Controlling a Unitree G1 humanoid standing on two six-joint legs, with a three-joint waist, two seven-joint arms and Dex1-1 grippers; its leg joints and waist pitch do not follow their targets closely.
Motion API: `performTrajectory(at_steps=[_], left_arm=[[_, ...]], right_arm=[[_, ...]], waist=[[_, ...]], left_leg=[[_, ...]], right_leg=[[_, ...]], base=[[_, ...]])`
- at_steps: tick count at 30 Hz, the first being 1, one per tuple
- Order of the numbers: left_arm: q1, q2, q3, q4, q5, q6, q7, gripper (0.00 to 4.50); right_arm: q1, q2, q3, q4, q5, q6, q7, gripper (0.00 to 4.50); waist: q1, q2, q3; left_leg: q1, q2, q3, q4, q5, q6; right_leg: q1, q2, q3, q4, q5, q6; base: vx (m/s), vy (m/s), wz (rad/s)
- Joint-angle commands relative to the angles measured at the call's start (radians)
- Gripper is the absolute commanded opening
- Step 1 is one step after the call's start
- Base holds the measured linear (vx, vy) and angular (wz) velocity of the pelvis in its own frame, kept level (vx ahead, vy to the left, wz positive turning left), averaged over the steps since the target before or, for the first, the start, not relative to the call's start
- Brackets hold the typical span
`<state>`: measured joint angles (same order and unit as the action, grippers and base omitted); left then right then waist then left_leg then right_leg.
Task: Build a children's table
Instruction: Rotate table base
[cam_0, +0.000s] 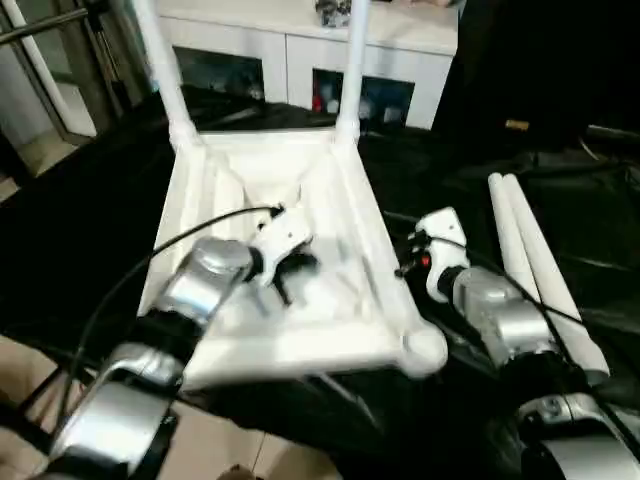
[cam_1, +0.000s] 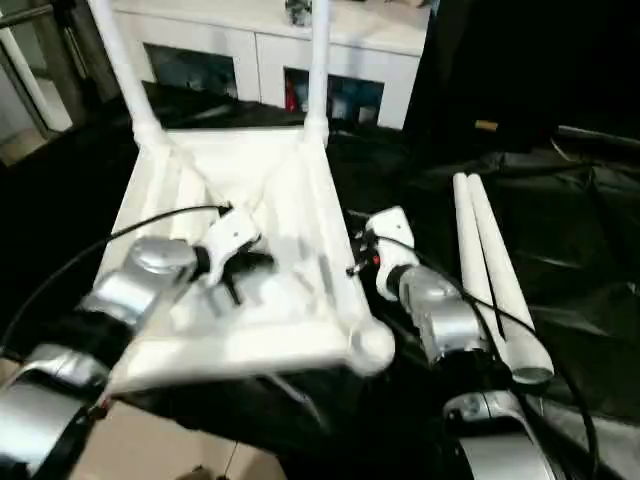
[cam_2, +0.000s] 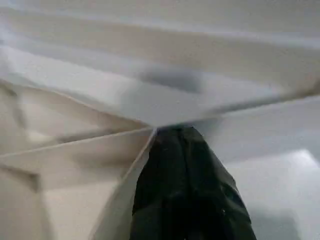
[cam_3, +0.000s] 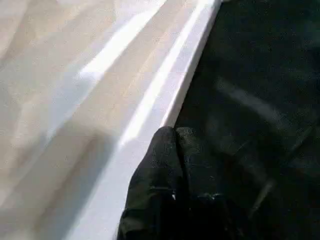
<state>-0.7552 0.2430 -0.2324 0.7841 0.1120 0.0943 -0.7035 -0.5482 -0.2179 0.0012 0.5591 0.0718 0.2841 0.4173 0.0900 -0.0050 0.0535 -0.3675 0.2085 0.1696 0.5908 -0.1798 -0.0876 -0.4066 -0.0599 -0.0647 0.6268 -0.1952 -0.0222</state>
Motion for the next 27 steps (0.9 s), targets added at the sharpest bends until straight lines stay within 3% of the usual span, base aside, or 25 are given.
performTrajectory(at_steps=[1,5,9,10,13,14,15,16,17,19,20,23,27], left_arm=[[-0.022,-0.007,0.033,-0.01,-0.018,-0.031,0.005,0.0],[-0.002,-0.014,0.073,-0.061,-0.082,-0.057,-0.029,0.0],[0.017,-0.002,0.095,-0.111,-0.107,-0.059,-0.017,0.0],[0.034,0.005,0.11,-0.151,-0.115,-0.043,-0.008,0.0],[0.08,0.022,0.139,-0.259,-0.152,0.024,-0.033,0.0],[0.1,0.031,0.147,-0.305,-0.167,0.053,-0.045,0.33],[0.14,0.054,0.157,-0.398,-0.196,0.118,-0.071,0.33],[0.142,0.055,0.157,-0.403,-0.198,0.122,-0.073,0.41],[0.199,0.094,0.147,-0.524,-0.23,0.197,-0.12,0.41],[0.265,0.135,0.124,-0.632,-0.251,0.244,-0.169,0.52],[0.286,0.147,0.115,-0.663,-0.256,0.255,-0.181,0.78],[0.349,0.179,0.1,-0.767,-0.272,0.31,-0.195,0.83],[0.382,0.187,0.098,-0.85,-0.287,0.376,-0.181,1.23]], right_arm=[[-0.008,-0.015,-0.033,-0.023,-0.002,0.03,-0.048,0.05],[-0.013,-0.029,-0.08,-0.048,0.008,0.087,-0.11,0.05],[-0.006,-0.031,-0.093,-0.098,0.006,0.151,-0.138,0.05],[0.0,-0.034,-0.088,-0.128,0.001,0.189,-0.147,0.05],[0.016,-0.032,-0.09,-0.206,0.014,0.265,-0.148,0.05],[0.022,-0.031,-0.093,-0.237,0.027,0.292,-0.146,0.33],[0.034,-0.027,-0.107,-0.293,0.057,0.336,-0.143,0.33],[0.035,-0.027,-0.108,-0.296,0.057,0.339,-0.143,0.41],[0.048,-0.032,-0.116,-0.357,0.064,0.403,-0.156,0.44],[0.061,-0.035,-0.128,-0.415,0.057,0.496,-0.186,0.66],[0.064,-0.04,-0.13,-0.432,0.048,0.532,-0.197,0.84],[0.072,-0.061,-0.14,-0.488,0.013,0.66,-0.238,0.97],[0.07,-0.087,-0.162,-0.524,-0.001,0.75,-0.279,1.39]], waist=[[0.004,-0.004,-0.076],[0.006,-0.007,-0.074],[0.005,-0.003,-0.074],[0.005,0.003,-0.073],[0.002,0.004,-0.073],[0.002,0.005,-0.073],[0.002,0.005,-0.072],[0.001,0.007,-0.07],[0.002,0.013,-0.07],[0.0,0.018,-0.066],[-0.003,0.015,-0.063],[0.0,0.019,-0.061],[-0.002,0.017,-0.06]], left_leg=[[0.006,0.012,-0.001,-0.056,-0.078,0.033],[0.006,0.012,0.002,-0.056,-0.083,0.034],[0.006,0.013,0.0,-0.057,-0.093,0.031],[0.007,0.014,-0.001,-0.058,-0.096,0.025],[0.007,0.015,-0.001,-0.058,-0.092,0.024],[0.008,0.017,-0.001,-0.059,-0.096,0.022],[0.012,0.019,0.0,-0.06,-0.102,0.017],[0.011,0.018,0.001,-0.061,-0.112,0.016],[0.013,0.018,-0.001,-0.062,-0.129,0.004],[0.013,0.021,-0.003,-0.067,-0.134,-0.012],[0.014,0.017,0.001,-0.068,-0.154,-0.021],[0.017,0.016,0.001,-0.07,-0.177,-0.041],[0.015,0.013,-0.001,-0.071,-0.178,-0.056]], right_leg=[[0.072,-0.071,0.049,-0.063,0.011,-0.215],[0.071,-0.072,0.049,-0.065,-0.007,-0.225],[0.071,-0.072,0.048,-0.064,-0.019,-0.214],[0.071,-0.072,0.048,-0.063,-0.021,-0.214],[0.07,-0.07,0.049,-0.062,-0.004,-0.216],[0.068,-0.07,0.049,-0.061,-0.003,-0.217],[0.067,-0.07,0.05,-0.059,-0.003,-0.219],[0.063,-0.068,0.05,-0.063,-0.023,-0.213],[0.063,-0.069,0.049,-0.064,-0.052,-0.209],[0.061,-0.065,0.05,-0.063,-0.067,-0.201],[0.057,-0.062,0.051,-0.07,-0.094,-0.19],[0.055,-0.062,0.053,-0.074,-0.143,-0.169],[0.056,-0.06,0.053,-0.076,-0.158,-0.147]], base=[[0.0,0.0,0.0],[0.0,0.0,0.0],[0.0,0.0,0.0],[0.0,0.0,0.0],[0.0,0.0,0.0],[0.0,0.0,0.0],[0.0,0.0,0.0],[0.0,0.0,0.0],[0.0,0.0,0.0],[0.0,0.0,0.0],[0.0,0.0,0.0],[0.0,0.0,0.0],[0.0,0.0,0.0]])
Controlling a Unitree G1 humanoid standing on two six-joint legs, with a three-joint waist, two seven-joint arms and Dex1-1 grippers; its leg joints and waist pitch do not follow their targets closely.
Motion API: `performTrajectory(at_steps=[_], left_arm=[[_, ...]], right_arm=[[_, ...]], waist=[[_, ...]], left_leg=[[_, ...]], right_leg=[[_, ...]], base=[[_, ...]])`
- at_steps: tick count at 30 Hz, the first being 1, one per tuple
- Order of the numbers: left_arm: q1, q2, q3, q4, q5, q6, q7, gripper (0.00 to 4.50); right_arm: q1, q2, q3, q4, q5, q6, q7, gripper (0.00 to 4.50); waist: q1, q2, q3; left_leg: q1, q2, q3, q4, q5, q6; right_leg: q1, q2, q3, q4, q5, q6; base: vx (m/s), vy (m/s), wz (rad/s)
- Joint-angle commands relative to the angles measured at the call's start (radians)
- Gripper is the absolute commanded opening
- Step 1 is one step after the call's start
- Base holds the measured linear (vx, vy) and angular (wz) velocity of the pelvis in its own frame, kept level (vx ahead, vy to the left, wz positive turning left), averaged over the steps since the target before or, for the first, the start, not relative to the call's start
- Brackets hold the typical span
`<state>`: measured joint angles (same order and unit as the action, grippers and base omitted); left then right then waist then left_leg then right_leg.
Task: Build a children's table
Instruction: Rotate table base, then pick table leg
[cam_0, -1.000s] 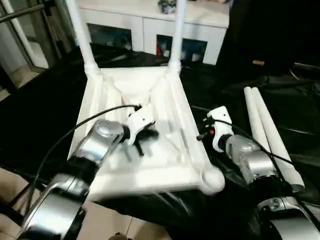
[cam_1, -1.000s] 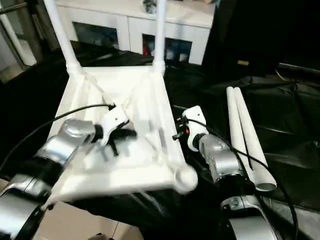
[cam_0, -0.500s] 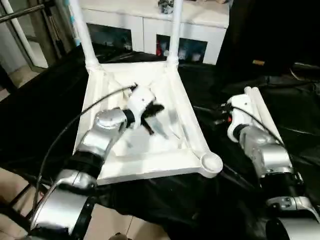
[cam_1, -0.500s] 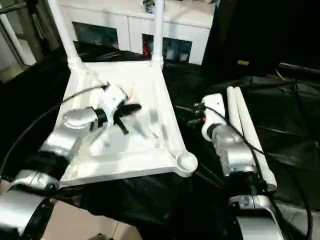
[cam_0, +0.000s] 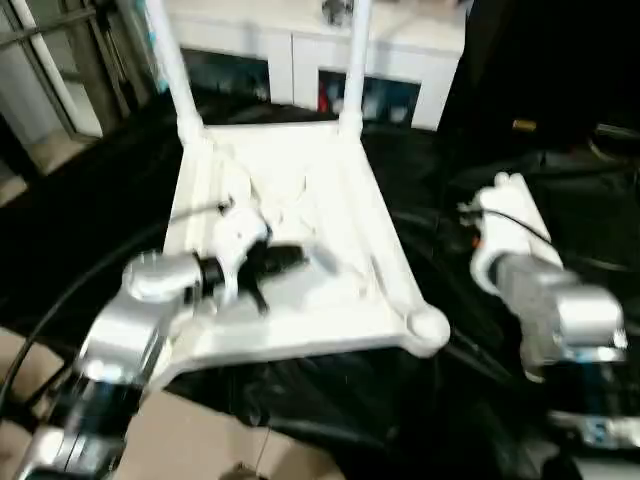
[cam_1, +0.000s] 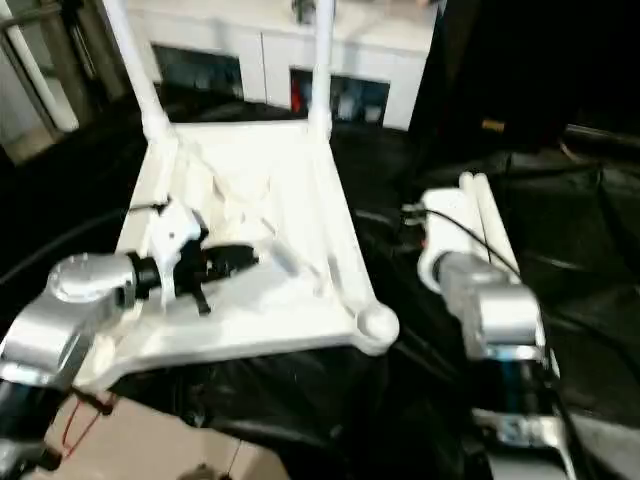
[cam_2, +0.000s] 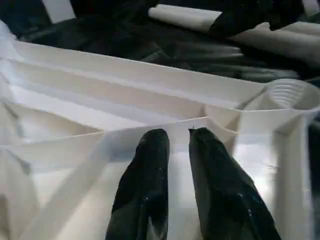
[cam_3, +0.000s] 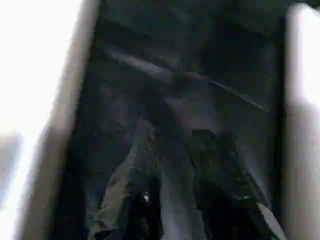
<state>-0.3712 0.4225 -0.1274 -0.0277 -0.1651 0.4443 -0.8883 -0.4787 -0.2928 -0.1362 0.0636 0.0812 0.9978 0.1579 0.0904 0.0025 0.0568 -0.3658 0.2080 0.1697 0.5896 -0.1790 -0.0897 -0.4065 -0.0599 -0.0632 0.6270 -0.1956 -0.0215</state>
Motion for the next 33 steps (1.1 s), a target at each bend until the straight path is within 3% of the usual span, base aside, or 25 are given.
performTrajectory(at_steps=[1,3,4,7,10,15,16,20,28,33], left_arm=[[0.007,0.008,-0.008,-0.062,-0.014,0.044,0.011,1.24],[0.012,0.004,-0.009,-0.08,-0.017,0.062,0.02,1.32],[0.011,0.003,-0.012,-0.083,-0.018,0.066,0.019,1.62],[0.009,0.002,-0.027,-0.1,-0.021,0.082,0.015,1.67],[0.011,0.006,-0.03,-0.114,-0.026,0.098,0.017,2.09],[0.007,0.015,-0.041,-0.134,-0.033,0.122,0.008,2.28],[0.007,0.016,-0.043,-0.135,-0.032,0.121,0.01,2.53],[0.007,0.02,-0.051,-0.138,-0.032,0.125,0.006,2.73],[0.006,0.026,-0.064,-0.132,-0.011,0.101,0.025,3.34],[0.006,0.03,-0.069,-0.132,-0.016,0.102,0.023,3.34]], right_arm=[[-0.001,-0.023,-0.035,-0.035,-0.015,0.063,-0.031,1.46],[-0.002,-0.037,-0.043,-0.045,-0.022,0.092,-0.041,1.56],[-0.003,-0.043,-0.047,-0.043,-0.022,0.098,-0.041,1.76],[-0.006,-0.078,-0.068,-0.023,-0.029,0.123,-0.043,1.88],[-0.009,-0.083,-0.078,-0.024,-0.029,0.145,-0.048,2.22],[-0.014,-0.119,-0.094,-0.022,-0.02,0.198,-0.04,2.55],[-0.009,-0.121,-0.097,-0.025,-0.015,0.207,-0.036,2.72],[0.01,-0.128,-0.097,-0.027,-0.011,0.227,-0.033,3.09],[0.016,-0.121,-0.098,-0.025,0.026,0.322,0.001,3.44],[0.016,-0.108,-0.114,-0.025,0.042,0.357,0.007,3.44]], waist=[[-0.003,0.01,-0.063],[-0.003,0.009,-0.065],[-0.003,0.009,-0.065],[-0.004,0.01,-0.067],[-0.005,0.011,-0.066],[-0.003,0.013,-0.067],[-0.003,0.014,-0.067],[-0.003,0.014,-0.069],[-0.002,0.015,-0.071],[-0.001,0.013,-0.07]], left_leg=[[0.012,0.012,-0.001,-0.068,-0.171,-0.055],[0.01,0.009,0.0,-0.067,-0.158,-0.054],[0.009,0.008,0.0,-0.065,-0.15,-0.051],[0.009,0.007,0.0,-0.063,-0.137,-0.048],[0.009,0.006,0.001,-0.061,-0.131,-0.045],[0.009,0.005,0.001,-0.059,-0.131,-0.042],[0.009,0.005,0.001,-0.059,-0.13,-0.04],[0.008,0.006,0.001,-0.058,-0.12,-0.038],[0.009,0.006,0.0,-0.056,-0.115,-0.034],[0.008,0.006,0.0,-0.056,-0.111,-0.035]], right_leg=[[0.057,-0.06,0.052,-0.077,-0.153,-0.141],[0.058,-0.058,0.052,-0.076,-0.144,-0.134],[0.059,-0.058,0.052,-0.077,-0.137,-0.133],[0.06,-0.057,0.052,-0.075,-0.122,-0.132],[0.06,-0.056,0.051,-0.075,-0.116,-0.137],[0.061,-0.055,0.051,-0.076,-0.122,-0.139],[0.061,-0.055,0.051,-0.076,-0.124,-0.139],[0.062,-0.055,0.05,-0.074,-0.113,-0.142],[0.063,-0.055,0.05,-0.073,-0.106,-0.147],[0.063,-0.056,0.05,-0.072,-0.105,-0.151]], base=[[0.0,0.0,0.0],[0.0,0.0,0.0],[0.0,0.0,0.0],[0.0,0.0,0.0],[0.0,0.0,0.0],[0.0,0.0,0.0],[0.0,0.0,0.0],[0.0,0.0,0.0],[0.0,0.0,0.0],[0.0,0.0,0.0]])
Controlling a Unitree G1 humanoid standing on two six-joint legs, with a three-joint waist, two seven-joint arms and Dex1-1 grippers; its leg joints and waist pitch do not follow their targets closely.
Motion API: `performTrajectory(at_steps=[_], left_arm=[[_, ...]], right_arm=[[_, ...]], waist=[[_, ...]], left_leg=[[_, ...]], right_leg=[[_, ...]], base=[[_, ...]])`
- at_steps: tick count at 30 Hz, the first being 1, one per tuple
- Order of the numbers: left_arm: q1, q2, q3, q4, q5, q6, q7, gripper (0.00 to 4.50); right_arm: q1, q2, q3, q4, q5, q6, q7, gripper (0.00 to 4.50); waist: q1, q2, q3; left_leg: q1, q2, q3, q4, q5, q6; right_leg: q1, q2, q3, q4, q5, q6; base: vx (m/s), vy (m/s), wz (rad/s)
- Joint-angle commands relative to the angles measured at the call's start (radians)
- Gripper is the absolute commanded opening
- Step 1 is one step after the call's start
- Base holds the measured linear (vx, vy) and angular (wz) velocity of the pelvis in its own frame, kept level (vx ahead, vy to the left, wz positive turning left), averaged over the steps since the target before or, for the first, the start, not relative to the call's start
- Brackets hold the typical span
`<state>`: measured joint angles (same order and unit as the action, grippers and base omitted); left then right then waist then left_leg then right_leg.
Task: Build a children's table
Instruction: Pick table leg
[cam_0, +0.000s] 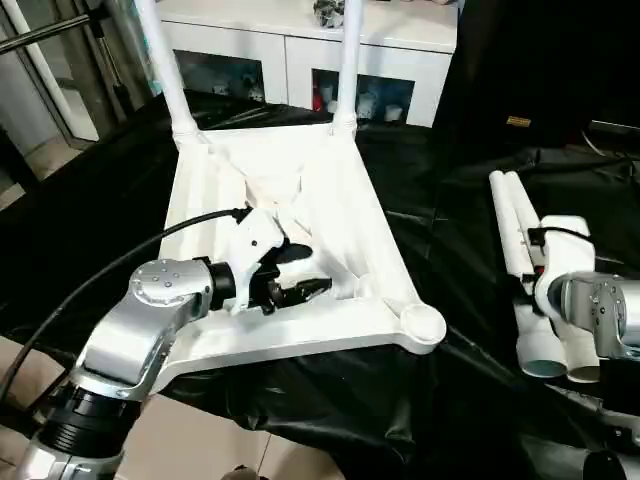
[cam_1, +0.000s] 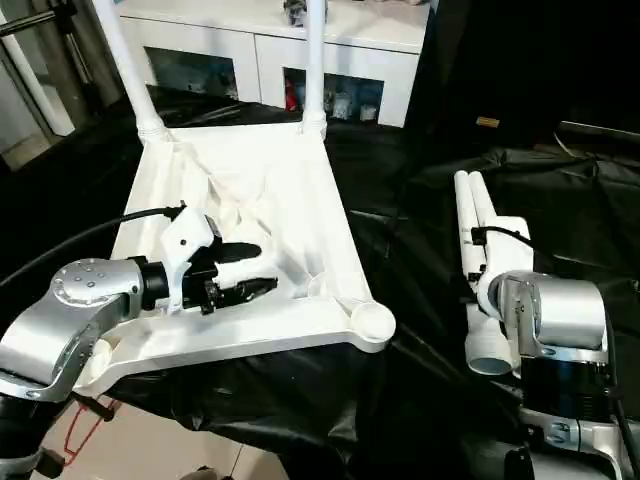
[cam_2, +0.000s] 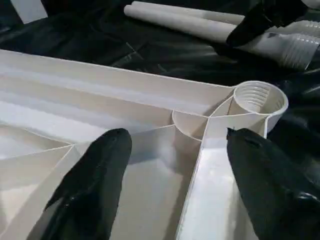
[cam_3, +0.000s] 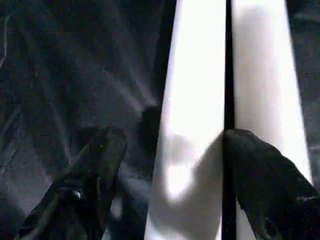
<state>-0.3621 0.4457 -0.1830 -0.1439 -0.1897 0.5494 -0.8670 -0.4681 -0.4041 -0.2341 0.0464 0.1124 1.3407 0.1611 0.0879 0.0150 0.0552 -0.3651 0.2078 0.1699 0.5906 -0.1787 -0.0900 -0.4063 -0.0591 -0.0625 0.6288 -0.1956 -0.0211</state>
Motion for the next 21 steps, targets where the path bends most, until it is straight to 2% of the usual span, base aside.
performTrajectory(at_steps=[1,3,4,8,10,13,15,21], left_arm=[[-0.003,0.008,-0.014,-0.016,0.008,-0.003,0.0,3.34],[-0.003,0.008,-0.015,-0.02,0.001,0.001,-0.004,3.34],[-0.002,0.009,-0.015,-0.022,-0.002,0.002,-0.006,3.34],[-0.004,0.014,-0.022,-0.024,-0.015,0.009,-0.019,3.34],[-0.005,0.014,-0.022,-0.025,-0.017,0.012,-0.02,3.34],[-0.009,0.013,-0.025,-0.022,-0.019,0.011,-0.018,3.34],[-0.012,0.012,-0.025,-0.02,-0.019,0.01,-0.016,3.34],[-0.021,0.01,-0.025,-0.009,-0.016,0.002,-0.009,3.34]], right_arm=[[0.006,0.005,-0.017,-0.009,0.016,0.025,0.01,3.44],[0.007,0.007,-0.016,-0.014,0.021,0.045,0.02,3.44],[0.01,0.006,-0.009,-0.018,0.025,0.057,0.026,3.17],[0.023,0.002,0.011,-0.013,0.04,0.075,0.041,3.04],[0.025,0.003,0.014,-0.016,0.043,0.082,0.043,2.69],[0.031,0.003,0.023,-0.015,0.049,0.093,0.05,2.57],[0.032,0.004,0.025,-0.009,0.051,0.092,0.053,2.29],[0.03,0.014,0.004,0.026,0.048,0.069,0.044,1.92]], waist=[[0.002,0.0,-0.07],[0.002,0.0,-0.069],[0.002,0.001,-0.07],[0.003,-0.003,-0.069],[0.004,-0.002,-0.07],[0.004,-0.003,-0.07],[0.003,-0.005,-0.069],[0.004,-0.005,-0.068]], left_leg=[[0.008,0.006,0.0,-0.057,-0.107,-0.034],[0.008,0.006,0.0,-0.057,-0.107,-0.034],[0.008,0.007,0.0,-0.056,-0.108,-0.034],[0.007,0.006,0.001,-0.056,-0.106,-0.034],[0.008,0.007,0.001,-0.056,-0.106,-0.034],[0.007,0.007,0.001,-0.056,-0.104,-0.034],[0.008,0.007,0.001,-0.057,-0.107,-0.035],[0.009,0.008,0.001,-0.057,-0.116,-0.036]], right_leg=[[0.064,-0.057,0.05,-0.073,-0.101,-0.151],[0.064,-0.057,0.05,-0.073,-0.102,-0.152],[0.063,-0.057,0.05,-0.073,-0.103,-0.153],[0.064,-0.058,0.05,-0.073,-0.104,-0.152],[0.063,-0.059,0.05,-0.074,-0.113,-0.15],[0.064,-0.059,0.05,-0.073,-0.116,-0.148],[0.063,-0.058,0.05,-0.075,-0.126,-0.146],[0.062,-0.06,0.05,-0.078,-0.164,-0.136]], base=[[0.0,0.0,0.0],[0.0,0.0,0.0],[0.0,0.0,0.0],[0.0,0.0,0.0],[0.0,0.0,0.0],[0.0,0.0,0.0],[0.0,0.0,0.0],[0.0,0.0,0.0]])
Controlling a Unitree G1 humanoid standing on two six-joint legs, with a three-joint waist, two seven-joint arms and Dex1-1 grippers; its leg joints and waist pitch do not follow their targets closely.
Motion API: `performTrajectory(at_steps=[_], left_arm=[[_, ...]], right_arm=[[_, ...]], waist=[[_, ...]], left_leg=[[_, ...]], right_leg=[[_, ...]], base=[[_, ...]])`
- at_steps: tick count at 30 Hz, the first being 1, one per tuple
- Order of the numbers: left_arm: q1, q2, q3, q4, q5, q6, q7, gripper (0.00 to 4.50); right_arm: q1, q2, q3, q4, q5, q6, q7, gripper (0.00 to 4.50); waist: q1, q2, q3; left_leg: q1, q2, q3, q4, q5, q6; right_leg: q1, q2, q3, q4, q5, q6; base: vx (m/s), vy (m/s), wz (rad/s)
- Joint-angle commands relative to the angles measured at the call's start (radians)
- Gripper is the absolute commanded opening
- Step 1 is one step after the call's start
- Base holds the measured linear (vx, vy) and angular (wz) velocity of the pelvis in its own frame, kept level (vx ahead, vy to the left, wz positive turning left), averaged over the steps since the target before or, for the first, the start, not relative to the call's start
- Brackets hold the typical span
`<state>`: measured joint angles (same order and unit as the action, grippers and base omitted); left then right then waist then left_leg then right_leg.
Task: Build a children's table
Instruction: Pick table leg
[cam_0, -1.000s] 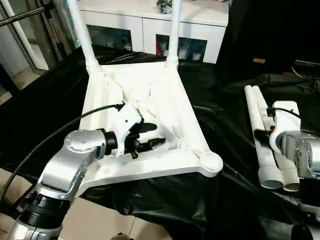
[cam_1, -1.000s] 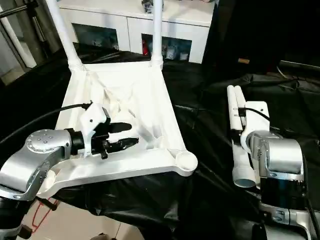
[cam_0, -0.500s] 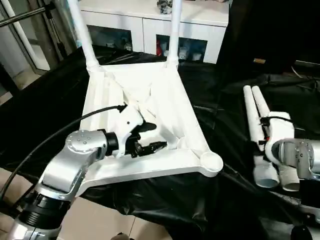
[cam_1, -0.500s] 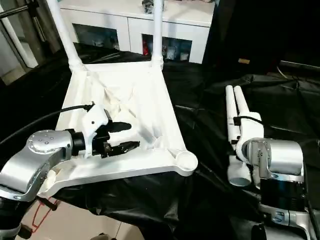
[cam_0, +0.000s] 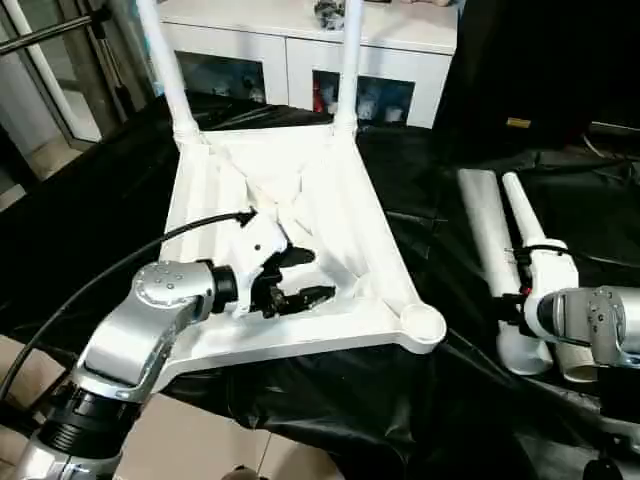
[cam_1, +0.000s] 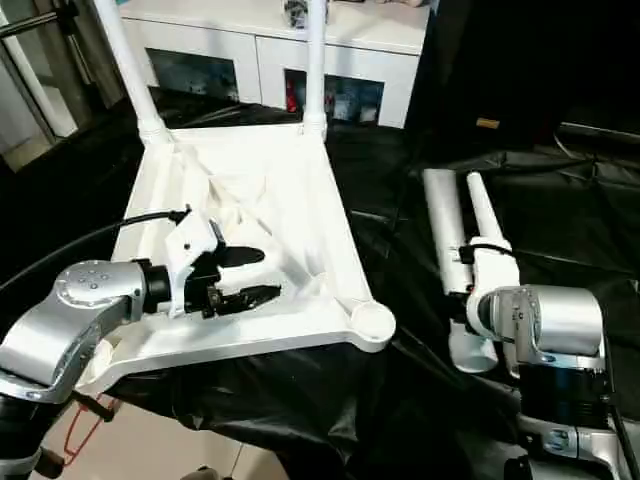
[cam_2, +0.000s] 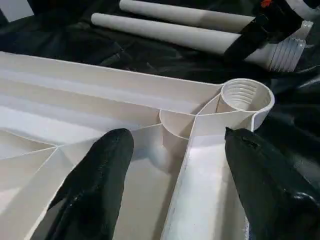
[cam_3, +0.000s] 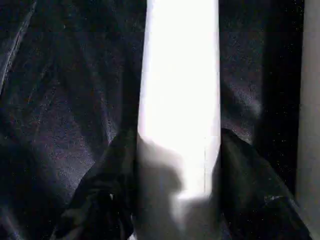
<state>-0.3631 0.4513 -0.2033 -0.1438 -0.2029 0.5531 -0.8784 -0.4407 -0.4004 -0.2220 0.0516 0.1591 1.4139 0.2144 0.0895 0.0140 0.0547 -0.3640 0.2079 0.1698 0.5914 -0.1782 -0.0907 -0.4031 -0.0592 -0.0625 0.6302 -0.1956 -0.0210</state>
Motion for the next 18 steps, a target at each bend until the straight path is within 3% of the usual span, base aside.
performTrajectory(at_steps=[1,6,7,8,11,12,14,16,18], left_arm=[[-0.022,0.004,-0.004,-0.008,-0.002,-0.003,0.003,3.34],[-0.044,-0.023,0.023,0.02,-0.011,-0.028,0.027,3.34],[-0.085,-0.067,0.05,0.062,-0.028,-0.045,0.058,3.34],[-0.085,-0.067,0.05,0.062,-0.028,-0.045,0.058,3.34],[-0.168,-0.162,0.108,0.14,-0.077,-0.016,0.13,3.34],[-0.176,-0.17,0.112,0.148,-0.083,-0.009,0.135,3.34],[-0.238,-0.249,0.161,0.202,-0.164,0.07,0.16,3.34],[-0.269,-0.287,0.186,0.235,-0.204,0.11,0.177,3.34],[-0.306,-0.326,0.212,0.288,-0.232,0.136,0.198,3.34]], right_arm=[[0.001,0.014,-0.019,0.026,0.0,-0.014,-0.014,1.92],[-0.015,0.031,-0.064,0.009,0.011,-0.07,-0.026,1.86],[-0.036,0.065,-0.115,-0.024,0.065,-0.144,0.012,1.86],[-0.036,0.065,-0.115,-0.024,0.065,-0.144,0.012,1.86],[-0.049,0.127,-0.172,-0.076,0.17,-0.28,0.101,1.86],[-0.048,0.134,-0.174,-0.083,0.18,-0.298,0.112,1.86],[-0.015,0.173,-0.158,-0.133,0.249,-0.449,0.23,1.86],[0.0,0.188,-0.149,-0.15,0.282,-0.473,0.286,1.86],[0.015,0.215,-0.147,-0.181,0.335,-0.476,0.358,1.86]], waist=[[0.002,-0.003,-0.066],[0.002,0.001,-0.066],[0.001,0.001,-0.066],[0.002,-0.001,-0.068],[0.003,-0.007,-0.071],[0.005,-0.006,-0.071],[0.008,-0.01,-0.074],[0.01,-0.016,-0.076],[0.012,-0.014,-0.076]], left_leg=[[0.007,0.007,0.001,-0.058,-0.119,-0.037],[0.009,0.006,0.001,-0.058,-0.14,-0.044],[0.009,0.004,0.001,-0.058,-0.145,-0.043],[0.011,0.004,0.001,-0.057,-0.159,-0.039],[0.007,0.006,0.0,-0.057,-0.141,-0.022],[0.005,0.005,0.002,-0.055,-0.136,-0.017],[0.005,0.006,0.004,-0.051,-0.113,0.001],[0.001,0.004,0.005,-0.049,-0.084,0.023],[-0.002,0.004,0.005,-0.047,-0.063,0.045]], right_leg=[[0.058,-0.06,0.049,-0.081,-0.173,-0.134],[0.057,-0.06,0.049,-0.086,-0.206,-0.122],[0.057,-0.059,0.049,-0.086,-0.2,-0.123],[0.058,-0.062,0.047,-0.088,-0.209,-0.125],[0.063,-0.063,0.046,-0.083,-0.177,-0.14],[0.063,-0.063,0.047,-0.083,-0.17,-0.14],[0.062,-0.064,0.048,-0.078,-0.122,-0.153],[0.067,-0.061,0.046,-0.074,-0.084,-0.171],[0.065,-0.06,0.045,-0.073,-0.068,-0.18]], base=[[0.0,0.0,0.0],[0.0,0.0,0.0],[0.0,0.0,0.0],[0.0,0.0,0.0],[0.0,0.0,0.0],[0.0,0.0,0.0],[0.0,0.0,0.0],[0.0,0.0,0.0],[0.0,0.0,0.0]])
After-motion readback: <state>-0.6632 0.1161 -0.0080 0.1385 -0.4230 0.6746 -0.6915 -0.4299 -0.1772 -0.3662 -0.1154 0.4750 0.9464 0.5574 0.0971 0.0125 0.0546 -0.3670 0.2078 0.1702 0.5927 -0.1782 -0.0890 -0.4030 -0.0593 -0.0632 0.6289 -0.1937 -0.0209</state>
